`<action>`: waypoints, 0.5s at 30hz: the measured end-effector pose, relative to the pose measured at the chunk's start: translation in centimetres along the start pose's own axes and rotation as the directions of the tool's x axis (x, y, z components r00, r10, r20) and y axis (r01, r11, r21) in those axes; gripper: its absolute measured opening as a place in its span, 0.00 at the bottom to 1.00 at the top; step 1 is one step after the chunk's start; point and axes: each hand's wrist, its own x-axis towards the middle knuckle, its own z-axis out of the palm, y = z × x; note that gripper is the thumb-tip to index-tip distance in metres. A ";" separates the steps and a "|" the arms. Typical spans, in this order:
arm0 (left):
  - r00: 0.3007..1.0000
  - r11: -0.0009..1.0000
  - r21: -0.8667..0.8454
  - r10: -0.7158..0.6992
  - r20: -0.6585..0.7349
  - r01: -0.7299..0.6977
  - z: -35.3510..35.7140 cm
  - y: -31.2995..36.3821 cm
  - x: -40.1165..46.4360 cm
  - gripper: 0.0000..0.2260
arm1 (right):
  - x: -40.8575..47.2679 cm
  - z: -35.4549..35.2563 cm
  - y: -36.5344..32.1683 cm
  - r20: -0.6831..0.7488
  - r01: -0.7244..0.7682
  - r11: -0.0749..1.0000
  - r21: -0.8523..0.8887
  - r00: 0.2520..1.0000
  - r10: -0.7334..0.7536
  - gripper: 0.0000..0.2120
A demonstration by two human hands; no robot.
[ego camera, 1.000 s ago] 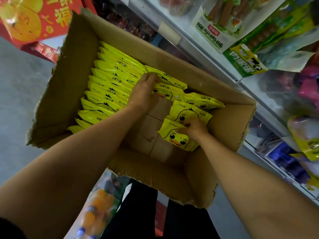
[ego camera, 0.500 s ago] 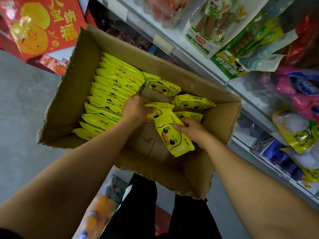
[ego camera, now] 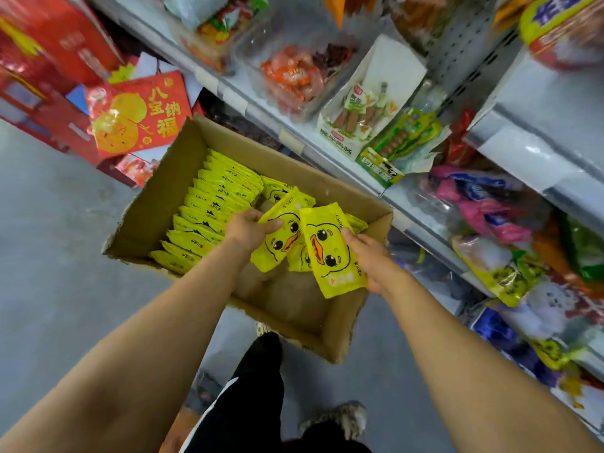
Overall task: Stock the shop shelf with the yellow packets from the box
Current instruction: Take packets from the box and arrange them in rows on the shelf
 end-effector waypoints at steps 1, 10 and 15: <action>1.000 0.999 -0.033 0.019 0.005 -0.019 0.5 0.2 -1.2 0.13 | -1.1 -0.8 -0.2 0.006 0.006 1.000 0.030 1.000 -0.007 0.11; 0.973 0.983 -0.038 0.182 0.138 -0.178 6.6 4.6 -15.7 0.13 | -15.2 -12.0 -0.5 0.113 0.099 0.983 0.155 0.987 -0.117 0.13; 0.895 0.942 0.035 0.304 0.327 -0.333 10.6 9.2 -24.3 0.19 | -23.2 -19.8 -0.8 0.078 0.294 0.931 0.214 0.945 -0.317 0.21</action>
